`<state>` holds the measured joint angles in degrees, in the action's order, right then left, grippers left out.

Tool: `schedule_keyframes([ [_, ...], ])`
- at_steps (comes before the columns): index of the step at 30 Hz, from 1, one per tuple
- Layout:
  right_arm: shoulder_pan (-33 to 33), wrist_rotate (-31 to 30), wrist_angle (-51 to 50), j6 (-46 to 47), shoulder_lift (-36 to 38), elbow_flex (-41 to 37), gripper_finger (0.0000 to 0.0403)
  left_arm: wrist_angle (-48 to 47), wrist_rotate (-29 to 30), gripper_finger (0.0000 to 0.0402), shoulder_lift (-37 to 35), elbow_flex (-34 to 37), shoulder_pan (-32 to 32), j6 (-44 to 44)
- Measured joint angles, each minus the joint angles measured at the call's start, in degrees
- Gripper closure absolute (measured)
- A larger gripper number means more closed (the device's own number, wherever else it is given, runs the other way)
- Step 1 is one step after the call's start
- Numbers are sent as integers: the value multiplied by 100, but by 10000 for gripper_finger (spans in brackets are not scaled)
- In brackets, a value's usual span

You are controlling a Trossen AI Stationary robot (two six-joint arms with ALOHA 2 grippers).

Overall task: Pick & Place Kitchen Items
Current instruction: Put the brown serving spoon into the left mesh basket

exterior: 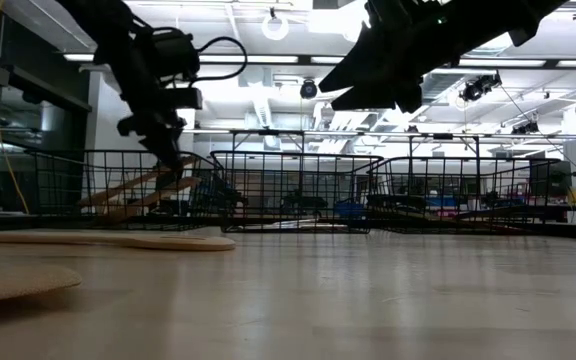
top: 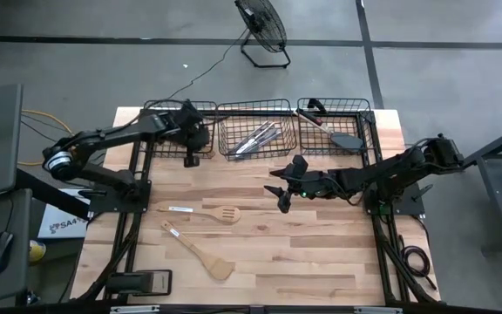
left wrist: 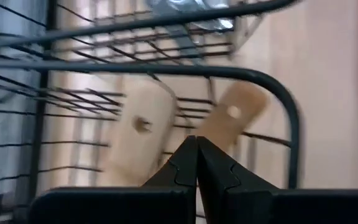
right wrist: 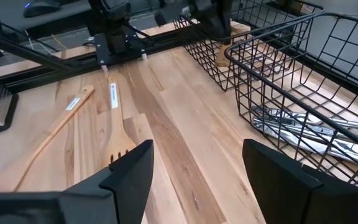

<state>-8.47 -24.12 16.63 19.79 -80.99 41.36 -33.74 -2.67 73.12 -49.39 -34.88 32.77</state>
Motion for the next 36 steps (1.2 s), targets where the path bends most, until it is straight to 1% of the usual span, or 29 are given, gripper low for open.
schedule_keyframes([
  [6, 0, 0, -2, 0, 0, 0, 164, 332, 1132, 401, 53, 38, 431, -4],
  [13, 1, 2, -13, -4, 0, 0, 164, 309, 2260, 401, -10, 38, 1036, -264],
  [15, 0, 2, -16, -4, 0, 0, 164, 271, 2518, 402, -64, 38, 1135, -395],
  [18, 0, 2, -19, -4, 0, 0, 164, 293, 3105, 401, -97, 36, 1212, -631],
  [20, 2, 2, -22, -7, 0, 0, 164, 358, 3303, 401, -197, 40, 1175, -714],
  [23, 0, 2, -27, -9, 0, 0, 164, 490, 3299, 401, -357, 35, 1091, -715],
  [26, 2, 2, -38, -9, 0, 0, 164, 680, 3154, 401, -544, 36, 964, -705],
  [30, 2, 1, -58, -33, 0, 0, 164, 1164, 3056, 401, -610, 36, 592, -420],
  [31, 2, 2, -58, -46, 0, 0, 164, 1278, 2863, 401, -612, 33, 463, -309],
  [33, 8, 2, -57, -49, 0, 0, 164, 1399, 2252, 401, -594, 33, 139, -115],
  [36, 26, 4, -60, -28, 0, 0, 164, 1482, 1317, 401, -517, 33, -379, -64],
])
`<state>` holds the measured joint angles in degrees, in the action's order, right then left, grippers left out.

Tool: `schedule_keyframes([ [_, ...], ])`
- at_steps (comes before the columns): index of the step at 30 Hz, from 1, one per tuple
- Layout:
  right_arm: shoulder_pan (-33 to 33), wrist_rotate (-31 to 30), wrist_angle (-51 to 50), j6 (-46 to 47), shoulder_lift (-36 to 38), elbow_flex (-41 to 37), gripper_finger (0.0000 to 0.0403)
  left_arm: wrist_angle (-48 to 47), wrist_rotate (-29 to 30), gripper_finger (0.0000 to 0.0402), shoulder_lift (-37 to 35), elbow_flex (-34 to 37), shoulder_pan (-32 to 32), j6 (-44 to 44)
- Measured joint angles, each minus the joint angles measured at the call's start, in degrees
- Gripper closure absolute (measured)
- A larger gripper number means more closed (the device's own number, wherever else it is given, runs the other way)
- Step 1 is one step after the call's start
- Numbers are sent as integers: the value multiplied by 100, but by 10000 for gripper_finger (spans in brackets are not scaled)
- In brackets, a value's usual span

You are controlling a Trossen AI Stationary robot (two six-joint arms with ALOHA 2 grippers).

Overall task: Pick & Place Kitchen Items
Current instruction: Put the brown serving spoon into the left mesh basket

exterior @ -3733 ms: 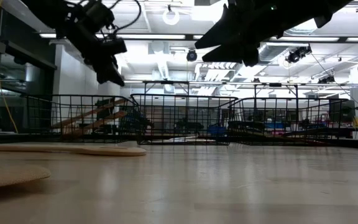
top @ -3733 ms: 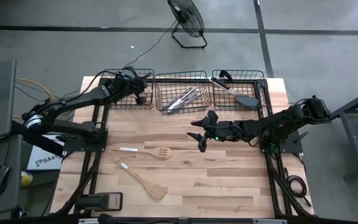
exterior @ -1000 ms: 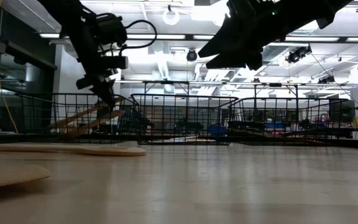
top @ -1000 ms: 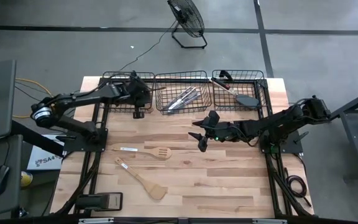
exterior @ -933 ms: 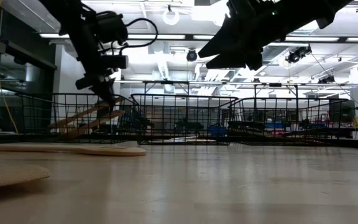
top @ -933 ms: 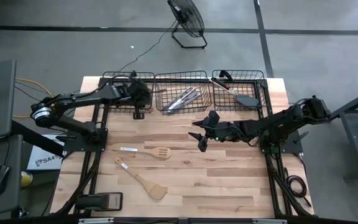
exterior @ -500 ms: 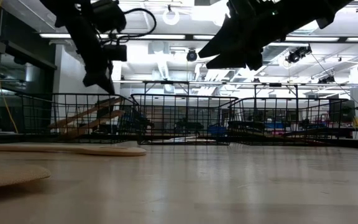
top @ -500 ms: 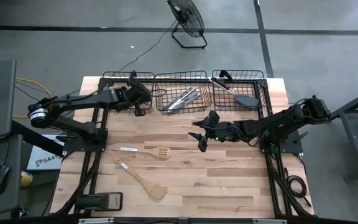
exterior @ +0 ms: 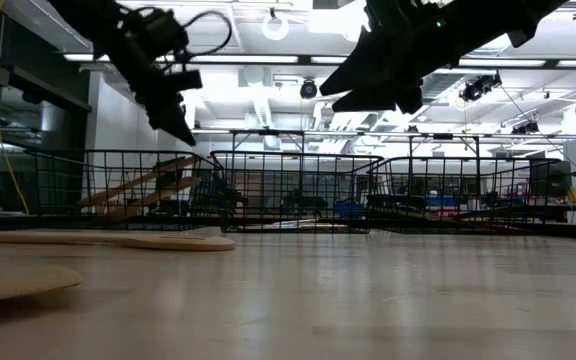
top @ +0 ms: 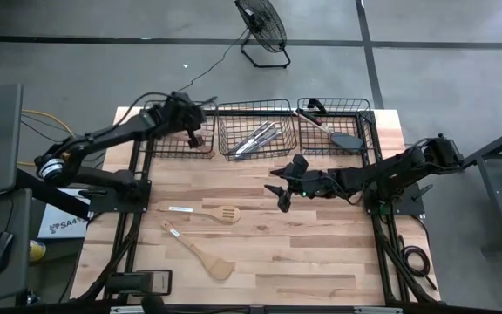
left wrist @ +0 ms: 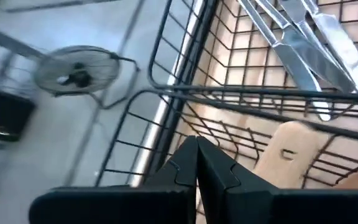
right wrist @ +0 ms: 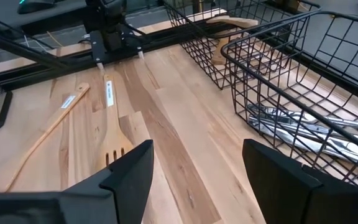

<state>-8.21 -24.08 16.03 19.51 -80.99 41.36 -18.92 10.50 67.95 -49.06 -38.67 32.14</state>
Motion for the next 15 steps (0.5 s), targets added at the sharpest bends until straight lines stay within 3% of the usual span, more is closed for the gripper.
schedule_keyframes([
  [6, 0, 0, 0, 6, 0, 0, 164, -4, -1197, 402, 239, 0, -919, -241],
  [11, 11, -2, 0, 15, 0, 0, 164, -107, -1571, 402, 495, -360, -1006, -410],
  [15, 11, -2, 0, 19, 0, 0, 164, -713, -1593, 401, 952, -805, -1006, -559],
])
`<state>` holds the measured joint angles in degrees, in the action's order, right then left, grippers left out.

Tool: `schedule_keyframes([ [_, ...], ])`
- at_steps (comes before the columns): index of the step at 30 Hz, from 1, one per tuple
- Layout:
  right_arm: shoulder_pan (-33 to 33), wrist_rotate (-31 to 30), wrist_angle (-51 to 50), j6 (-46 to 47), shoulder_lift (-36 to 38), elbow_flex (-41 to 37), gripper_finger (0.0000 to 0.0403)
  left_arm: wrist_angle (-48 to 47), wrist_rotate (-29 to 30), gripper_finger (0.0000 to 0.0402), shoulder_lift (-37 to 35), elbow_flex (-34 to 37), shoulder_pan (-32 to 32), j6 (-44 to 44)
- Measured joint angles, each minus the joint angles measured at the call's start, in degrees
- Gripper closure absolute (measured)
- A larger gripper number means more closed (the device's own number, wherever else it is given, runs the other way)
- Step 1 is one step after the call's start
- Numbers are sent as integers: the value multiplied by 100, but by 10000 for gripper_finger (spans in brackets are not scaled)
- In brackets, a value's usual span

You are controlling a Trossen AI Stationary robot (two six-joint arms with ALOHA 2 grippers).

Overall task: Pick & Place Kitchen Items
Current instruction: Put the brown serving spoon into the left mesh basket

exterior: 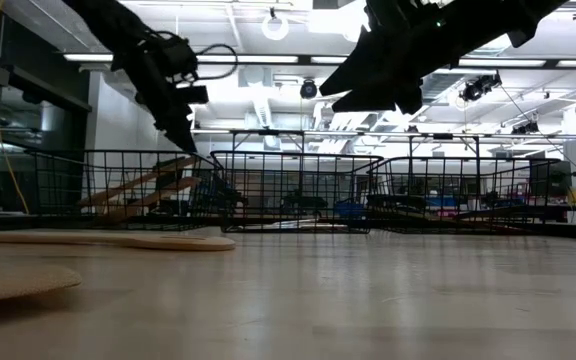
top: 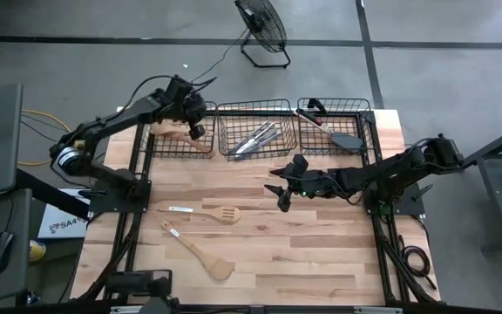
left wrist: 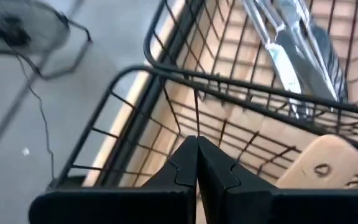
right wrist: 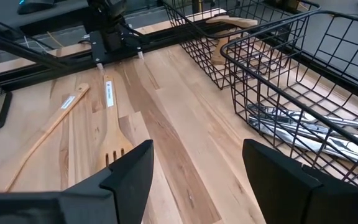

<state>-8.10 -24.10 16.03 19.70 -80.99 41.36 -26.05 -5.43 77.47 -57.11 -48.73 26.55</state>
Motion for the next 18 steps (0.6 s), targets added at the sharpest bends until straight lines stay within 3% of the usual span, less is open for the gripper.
schedule_keyframes([
  [7, 0, 0, 0, 0, 0, 0, 164, -1151, 48, 401, 804, -783, 40, -141],
  [18, 0, 2, -7, 0, 0, 0, 164, -1955, -342, 402, 1129, -1114, 40, 13],
])
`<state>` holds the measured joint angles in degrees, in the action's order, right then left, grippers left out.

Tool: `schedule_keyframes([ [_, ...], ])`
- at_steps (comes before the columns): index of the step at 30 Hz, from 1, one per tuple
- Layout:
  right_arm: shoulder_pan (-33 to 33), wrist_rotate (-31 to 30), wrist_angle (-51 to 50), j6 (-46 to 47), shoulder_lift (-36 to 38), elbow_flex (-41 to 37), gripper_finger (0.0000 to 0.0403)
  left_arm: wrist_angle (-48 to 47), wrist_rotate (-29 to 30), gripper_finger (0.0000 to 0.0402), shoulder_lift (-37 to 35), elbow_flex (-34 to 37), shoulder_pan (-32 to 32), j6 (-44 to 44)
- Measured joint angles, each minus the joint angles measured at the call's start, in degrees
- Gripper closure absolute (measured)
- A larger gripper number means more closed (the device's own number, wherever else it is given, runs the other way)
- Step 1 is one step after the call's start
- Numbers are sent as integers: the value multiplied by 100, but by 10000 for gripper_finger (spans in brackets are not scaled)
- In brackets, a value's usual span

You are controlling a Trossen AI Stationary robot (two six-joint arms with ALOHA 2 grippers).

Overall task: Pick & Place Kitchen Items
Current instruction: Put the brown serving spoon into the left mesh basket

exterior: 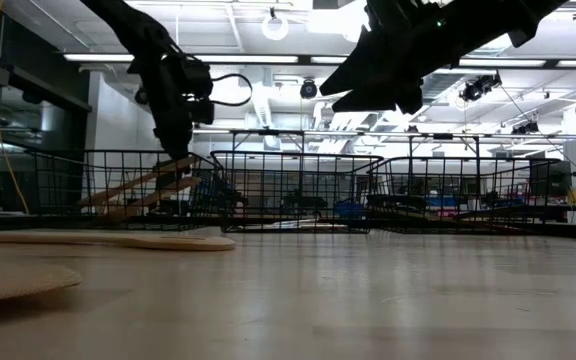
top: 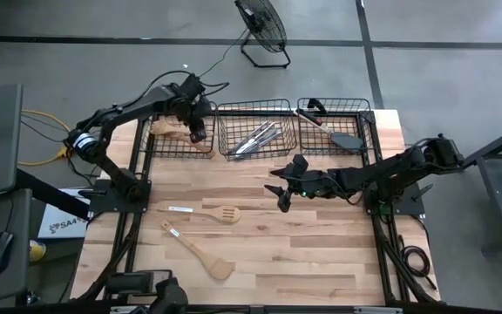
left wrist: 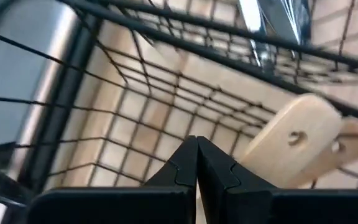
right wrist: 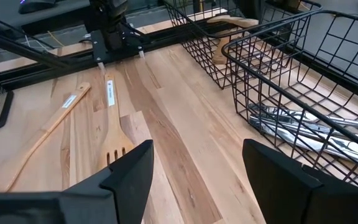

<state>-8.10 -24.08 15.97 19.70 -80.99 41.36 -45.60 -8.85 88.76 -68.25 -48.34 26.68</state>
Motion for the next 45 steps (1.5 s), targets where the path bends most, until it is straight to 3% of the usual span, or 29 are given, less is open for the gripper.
schedule_keyframes([
  [7, 0, 0, -3, 0, 0, 0, 164, -554, -700, 402, -29, 0, 0, 489],
  [14, 0, 2, -5, 0, 0, 0, 164, -983, -714, 402, -147, -97, -1, 588],
  [24, 0, 2, -4, 0, 0, 0, 164, -1752, -627, 402, -578, -965, 206, 136],
  [29, 0, 3, -36, 0, 0, 0, 164, -1995, -537, 401, -1198, -986, 791, -185],
  [34, 0, 20, -139, 0, 0, 0, 164, -2269, 42, 402, -1658, -985, 1662, -771],
  [45, -13, 112, -204, 0, 0, 0, 164, -2775, 770, 402, -1863, -908, 3338, -1694],
])
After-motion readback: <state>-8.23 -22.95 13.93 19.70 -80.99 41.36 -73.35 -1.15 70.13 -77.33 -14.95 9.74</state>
